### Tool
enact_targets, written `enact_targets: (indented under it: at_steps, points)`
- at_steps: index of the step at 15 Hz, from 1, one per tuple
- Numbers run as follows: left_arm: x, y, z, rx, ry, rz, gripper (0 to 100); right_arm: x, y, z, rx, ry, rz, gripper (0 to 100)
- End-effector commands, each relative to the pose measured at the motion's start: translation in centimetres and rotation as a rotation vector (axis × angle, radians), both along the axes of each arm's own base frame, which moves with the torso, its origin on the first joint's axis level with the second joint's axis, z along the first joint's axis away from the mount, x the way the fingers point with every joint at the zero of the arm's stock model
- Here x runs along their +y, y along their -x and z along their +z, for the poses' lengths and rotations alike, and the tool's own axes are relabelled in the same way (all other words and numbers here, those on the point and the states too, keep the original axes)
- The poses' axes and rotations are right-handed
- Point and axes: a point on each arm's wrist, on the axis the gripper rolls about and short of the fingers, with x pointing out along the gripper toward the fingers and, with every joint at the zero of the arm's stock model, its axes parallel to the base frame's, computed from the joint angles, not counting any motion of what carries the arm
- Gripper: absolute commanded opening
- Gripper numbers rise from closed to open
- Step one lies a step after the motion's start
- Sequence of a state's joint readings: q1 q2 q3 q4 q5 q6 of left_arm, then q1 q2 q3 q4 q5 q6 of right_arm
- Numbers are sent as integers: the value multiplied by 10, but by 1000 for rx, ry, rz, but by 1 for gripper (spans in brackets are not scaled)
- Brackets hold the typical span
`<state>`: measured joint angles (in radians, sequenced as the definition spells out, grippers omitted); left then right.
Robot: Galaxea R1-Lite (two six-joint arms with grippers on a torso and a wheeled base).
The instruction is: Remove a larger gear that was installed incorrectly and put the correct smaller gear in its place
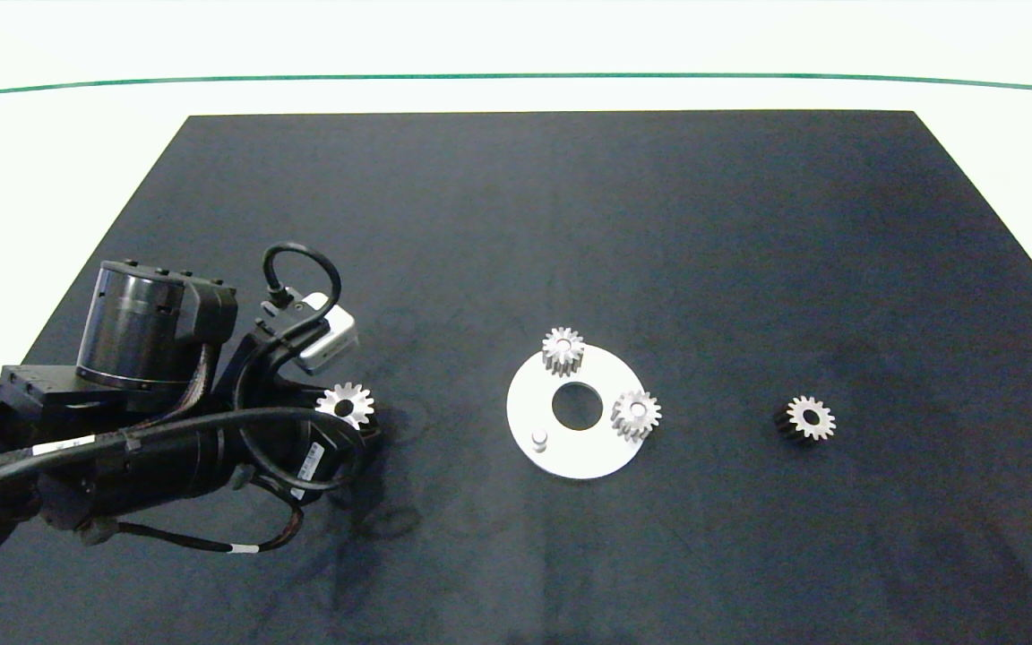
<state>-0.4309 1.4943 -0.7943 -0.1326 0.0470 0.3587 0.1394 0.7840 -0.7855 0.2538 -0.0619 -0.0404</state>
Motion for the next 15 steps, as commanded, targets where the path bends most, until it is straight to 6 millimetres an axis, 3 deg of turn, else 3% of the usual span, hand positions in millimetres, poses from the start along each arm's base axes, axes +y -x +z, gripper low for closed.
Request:
enact_targets:
  at_steps: [1, 5, 6, 12, 15]
  points:
    - [6, -2, -13, 26, -10, 22, 31, 0, -3, -1, 14, 5, -8, 100]
    - [9, -4, -22, 51, -2, 19, 31, 0, -4, -3, 24, 11, -11, 100]
    - [8, -5, -21, 46, 10, 25, 100, 0, -4, -3, 29, 12, -14, 100]
    - [10, -1, -12, 8, 39, 32, 100, 1, -6, -5, 39, 14, -14, 100]
    - [19, 21, 13, -63, 105, 47, 100, 2, -15, -7, 83, 22, -9, 100]
